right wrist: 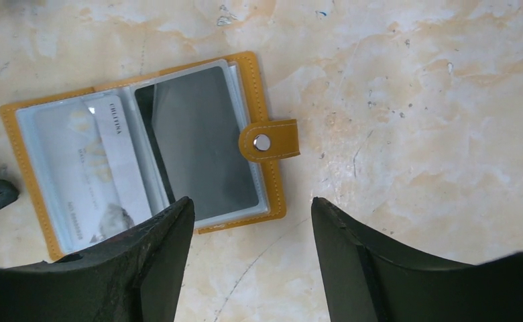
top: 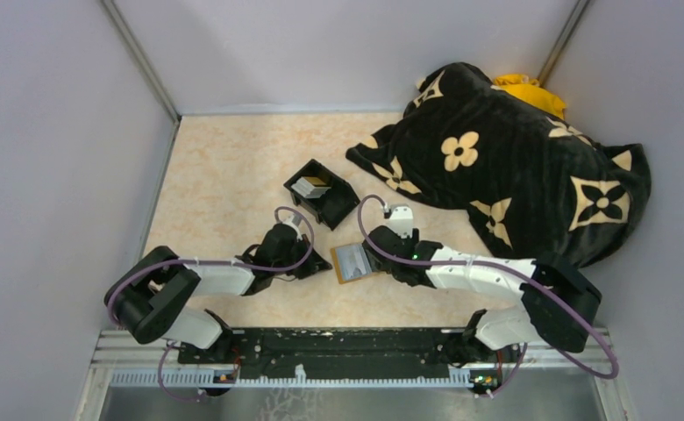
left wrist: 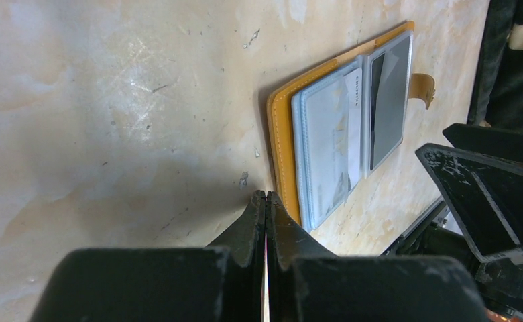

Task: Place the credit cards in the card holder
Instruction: Close the card holder at the center of the board.

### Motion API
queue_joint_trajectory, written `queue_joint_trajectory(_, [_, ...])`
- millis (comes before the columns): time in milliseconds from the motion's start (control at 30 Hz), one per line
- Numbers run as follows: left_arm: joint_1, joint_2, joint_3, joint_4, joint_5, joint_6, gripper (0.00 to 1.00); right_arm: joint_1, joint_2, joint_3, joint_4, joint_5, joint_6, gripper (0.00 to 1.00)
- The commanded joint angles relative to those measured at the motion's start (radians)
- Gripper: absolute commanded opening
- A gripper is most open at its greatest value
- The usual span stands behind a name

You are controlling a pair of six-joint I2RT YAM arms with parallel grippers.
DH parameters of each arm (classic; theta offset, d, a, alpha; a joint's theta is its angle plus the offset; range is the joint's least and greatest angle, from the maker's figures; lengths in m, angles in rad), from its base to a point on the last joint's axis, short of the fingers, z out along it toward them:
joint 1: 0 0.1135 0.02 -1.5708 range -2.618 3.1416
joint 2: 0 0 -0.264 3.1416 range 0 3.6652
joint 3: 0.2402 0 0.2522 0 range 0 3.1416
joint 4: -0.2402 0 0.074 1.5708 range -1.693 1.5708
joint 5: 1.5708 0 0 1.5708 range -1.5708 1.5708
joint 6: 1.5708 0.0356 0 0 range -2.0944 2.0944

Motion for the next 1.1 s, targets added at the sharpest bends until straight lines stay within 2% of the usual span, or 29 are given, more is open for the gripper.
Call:
queue_joint_trajectory(0, [-0.007,0.022,-0.001,0.037,0.018,0.015,0.00,-0.005,0.053,0.038,0.010,0.087,-0.022,0.66])
queue_joint_trajectory(400, [-0.009,0.039,0.001,0.048,0.029,0.016,0.00,-0.081,0.141,0.075,0.078,0.090,-0.105,0.65])
queue_joint_trajectory(633, [-0.008,0.045,0.004,0.053,0.032,0.014,0.00,-0.110,0.155,0.076,0.104,0.093,-0.133,0.61])
queue_joint_trajectory(800, [-0.009,0.046,0.008,0.050,0.034,0.014,0.00,-0.116,0.160,0.074,0.105,0.089,-0.136,0.55])
queue_joint_trajectory(1067, [-0.009,0.037,-0.001,0.052,0.031,0.008,0.00,-0.118,0.154,0.056,0.105,0.086,-0.129,0.39])
